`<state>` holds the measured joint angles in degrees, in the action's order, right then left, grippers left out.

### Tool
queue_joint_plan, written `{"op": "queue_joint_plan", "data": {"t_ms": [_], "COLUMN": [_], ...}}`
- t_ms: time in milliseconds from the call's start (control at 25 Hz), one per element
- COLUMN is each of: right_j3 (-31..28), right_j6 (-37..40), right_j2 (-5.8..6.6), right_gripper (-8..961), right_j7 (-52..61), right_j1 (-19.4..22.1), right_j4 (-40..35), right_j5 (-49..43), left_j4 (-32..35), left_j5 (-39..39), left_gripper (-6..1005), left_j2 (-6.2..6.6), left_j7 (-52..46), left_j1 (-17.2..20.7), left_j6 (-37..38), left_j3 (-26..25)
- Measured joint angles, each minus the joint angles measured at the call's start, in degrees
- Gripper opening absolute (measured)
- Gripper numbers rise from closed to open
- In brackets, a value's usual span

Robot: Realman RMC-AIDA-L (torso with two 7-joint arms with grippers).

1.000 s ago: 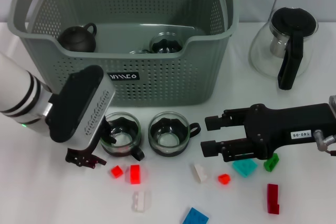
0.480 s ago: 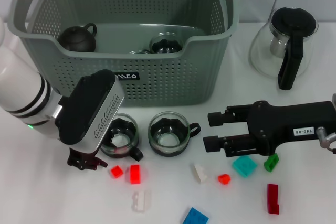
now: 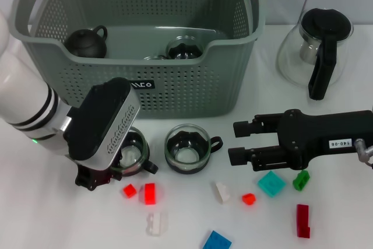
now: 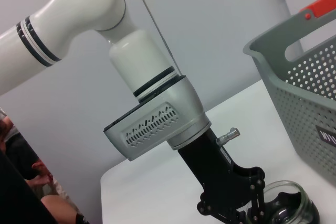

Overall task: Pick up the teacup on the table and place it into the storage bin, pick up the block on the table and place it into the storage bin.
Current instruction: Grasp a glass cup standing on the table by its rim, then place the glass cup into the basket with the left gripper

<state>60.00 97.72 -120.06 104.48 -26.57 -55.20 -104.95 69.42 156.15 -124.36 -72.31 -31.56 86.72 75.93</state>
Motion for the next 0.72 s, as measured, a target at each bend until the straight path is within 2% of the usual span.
{"op": "queue_joint_plan", "data": {"t_ms": [160, 240, 400, 560, 720], "right_j3": [-0.04, -0.08, -0.15, -1.35, -2.80], "right_j6": [0.11, 0.12, 0.53, 2.43, 4.14], "right_j2": [0.05, 0.17, 0.62, 1.32, 2.03], "right_gripper": [756, 756, 757, 757, 756], "right_j7": [-0.12, -0.15, -0.16, -0.16, -0.16], "right_j1": [-0.10, -0.01, 0.36, 0.48, 1.15], "right_j4": [-0.06, -0.16, -0.35, -0.16, 0.02], "right_j5": [0.00, 0.00, 0.00, 0.01, -0.41], "left_j4": [1.87, 3.23, 4.08, 3.50, 3.41], "left_j5": [-1.48, -3.54, -8.46, -15.30, -25.30], "left_gripper": [93, 58, 40, 40, 40], "left_j2": [0.00, 0.04, 0.25, 0.32, 0.60], "left_j7": [-1.25, -1.96, -5.42, -11.11, -20.84], "left_j1": [-0.29, -0.74, -3.28, -6.68, -9.33], "left_j6": [4.17, 8.08, 18.80, 28.77, 28.64], "left_j3": [-1.95, -4.46, -12.95, -23.70, -33.68]}}
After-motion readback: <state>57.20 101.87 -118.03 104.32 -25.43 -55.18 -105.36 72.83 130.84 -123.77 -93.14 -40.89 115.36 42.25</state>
